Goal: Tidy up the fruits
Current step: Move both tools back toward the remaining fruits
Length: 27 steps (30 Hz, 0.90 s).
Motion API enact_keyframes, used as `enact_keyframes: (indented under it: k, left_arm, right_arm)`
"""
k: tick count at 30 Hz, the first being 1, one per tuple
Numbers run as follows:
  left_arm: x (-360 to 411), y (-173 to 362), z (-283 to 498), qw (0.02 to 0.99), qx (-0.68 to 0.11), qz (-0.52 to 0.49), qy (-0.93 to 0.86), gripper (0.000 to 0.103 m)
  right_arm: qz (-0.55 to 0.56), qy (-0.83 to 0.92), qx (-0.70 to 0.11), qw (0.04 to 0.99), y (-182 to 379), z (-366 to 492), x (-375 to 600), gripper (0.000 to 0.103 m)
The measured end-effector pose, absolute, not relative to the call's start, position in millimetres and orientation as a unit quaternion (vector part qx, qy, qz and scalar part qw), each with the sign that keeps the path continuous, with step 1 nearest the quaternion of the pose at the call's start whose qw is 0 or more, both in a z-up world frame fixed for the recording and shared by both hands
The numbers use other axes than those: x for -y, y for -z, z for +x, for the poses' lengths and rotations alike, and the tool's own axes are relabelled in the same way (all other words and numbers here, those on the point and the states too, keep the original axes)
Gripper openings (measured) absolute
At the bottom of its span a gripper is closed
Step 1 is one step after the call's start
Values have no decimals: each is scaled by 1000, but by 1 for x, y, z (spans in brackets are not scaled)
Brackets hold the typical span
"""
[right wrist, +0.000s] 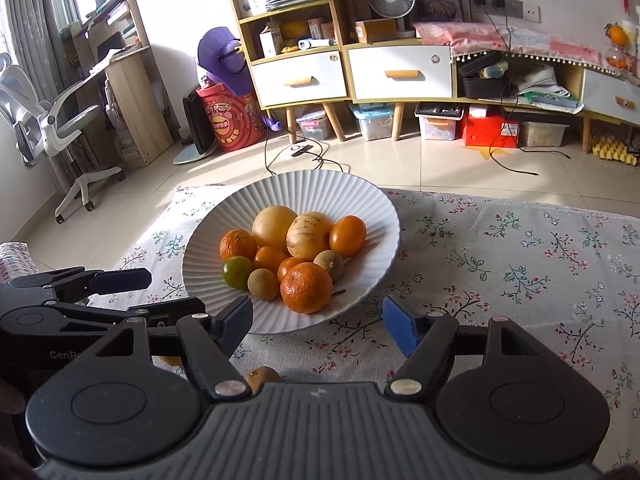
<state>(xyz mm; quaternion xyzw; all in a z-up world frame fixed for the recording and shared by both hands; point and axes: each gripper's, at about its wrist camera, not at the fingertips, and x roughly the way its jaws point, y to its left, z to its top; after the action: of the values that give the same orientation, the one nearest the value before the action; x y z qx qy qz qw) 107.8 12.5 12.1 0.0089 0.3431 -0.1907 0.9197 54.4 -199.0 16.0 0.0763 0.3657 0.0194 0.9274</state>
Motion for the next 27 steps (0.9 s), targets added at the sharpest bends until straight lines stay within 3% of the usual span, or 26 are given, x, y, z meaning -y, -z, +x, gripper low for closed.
enact_keyframes:
  k: [14, 27]
  left_arm:
    - [-28, -9, 72, 918, -357, 25, 172, 92]
    - [-20, 0, 40, 900, -373, 42, 221, 92]
  right_arm:
    - [53, -12, -374, 926, -17, 26, 191, 84]
    - [40, -17, -394, 918, -6, 0, 187, 90]
